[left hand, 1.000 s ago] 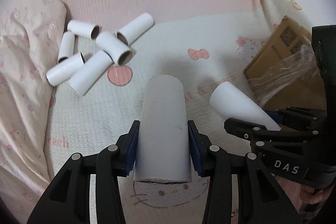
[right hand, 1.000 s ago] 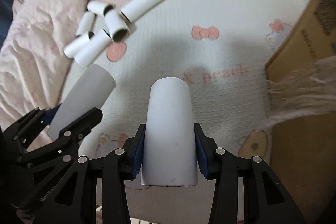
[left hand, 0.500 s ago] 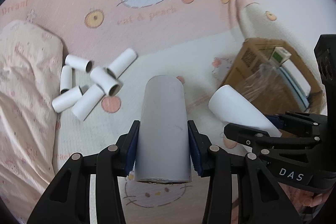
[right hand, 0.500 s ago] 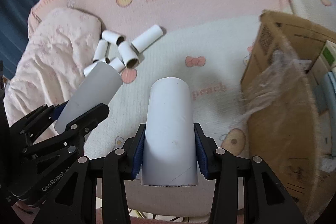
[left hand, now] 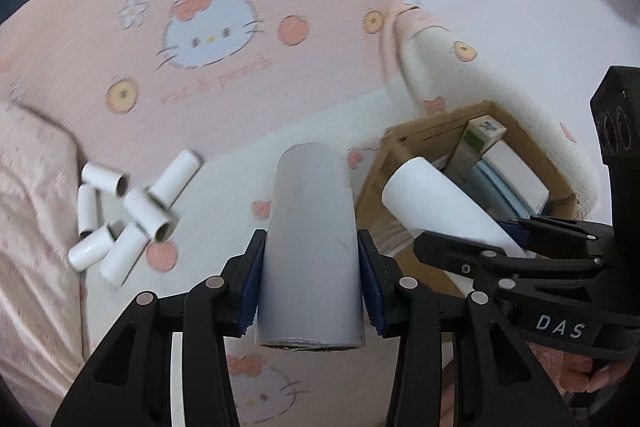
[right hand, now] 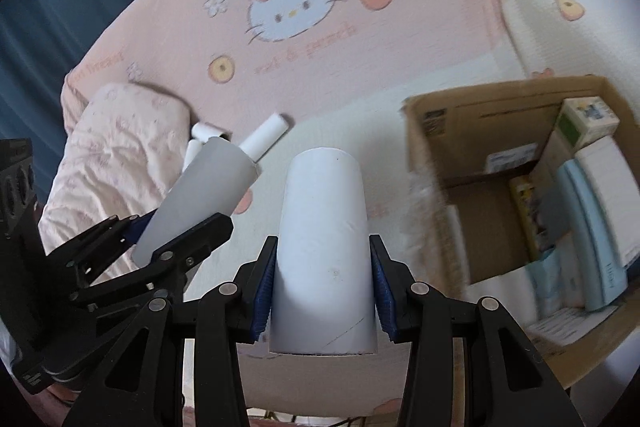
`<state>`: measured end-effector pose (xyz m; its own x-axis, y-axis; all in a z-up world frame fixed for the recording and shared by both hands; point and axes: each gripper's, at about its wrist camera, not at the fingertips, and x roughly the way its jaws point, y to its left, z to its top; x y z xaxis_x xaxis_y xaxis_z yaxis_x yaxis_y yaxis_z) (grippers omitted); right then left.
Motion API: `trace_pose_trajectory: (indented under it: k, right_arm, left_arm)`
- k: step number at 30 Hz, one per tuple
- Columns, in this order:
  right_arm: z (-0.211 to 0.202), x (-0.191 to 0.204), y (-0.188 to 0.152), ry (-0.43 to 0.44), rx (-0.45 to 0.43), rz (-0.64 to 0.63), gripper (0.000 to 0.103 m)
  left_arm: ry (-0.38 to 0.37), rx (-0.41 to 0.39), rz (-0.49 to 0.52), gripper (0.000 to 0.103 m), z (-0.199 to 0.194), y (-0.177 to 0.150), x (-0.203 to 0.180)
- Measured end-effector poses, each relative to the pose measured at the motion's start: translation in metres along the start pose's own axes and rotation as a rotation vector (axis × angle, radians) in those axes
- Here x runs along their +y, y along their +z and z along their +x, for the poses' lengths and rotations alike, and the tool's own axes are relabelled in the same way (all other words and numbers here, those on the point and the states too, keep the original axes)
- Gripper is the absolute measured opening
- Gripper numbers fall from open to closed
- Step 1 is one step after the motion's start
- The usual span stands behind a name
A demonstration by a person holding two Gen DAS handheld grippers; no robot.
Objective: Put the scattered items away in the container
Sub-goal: 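Carry both held tubes toward the open cardboard box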
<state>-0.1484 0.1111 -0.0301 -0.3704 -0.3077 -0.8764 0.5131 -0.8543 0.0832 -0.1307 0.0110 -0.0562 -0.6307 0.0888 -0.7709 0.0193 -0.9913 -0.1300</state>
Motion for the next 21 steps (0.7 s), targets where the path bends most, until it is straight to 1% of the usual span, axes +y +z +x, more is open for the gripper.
trace_pose_trajectory:
  k: [6, 10, 17, 19, 21]
  right_arm:
    - [-0.007, -0.028, 0.014, -0.01, 0.008, 0.024, 0.041]
    - [-0.006, -0.051, 0.023, -0.024, 0.015, 0.055, 0.041]
    - [-0.005, -0.091, 0.035, 0.01, 0.023, 0.11, 0.041]
    - [-0.005, -0.107, 0.037, 0.017, 0.028, 0.136, 0.041]
    - [-0.005, -0.117, 0.038, 0.01, 0.033, 0.149, 0.041]
  left_arm:
    - [-0.051, 0.017, 0.016, 0.047, 0.019, 0.023, -0.023]
    - [-0.072, 0.024, 0.036, 0.047, 0.031, 0.033, -0.039]
    - [-0.14, 0.028, 0.091, 0.047, 0.051, 0.06, -0.065]
    - [-0.163, 0.035, 0.113, 0.047, 0.057, 0.067, -0.075]
    - [-0.17, 0.069, 0.13, 0.047, 0.067, 0.074, -0.086]
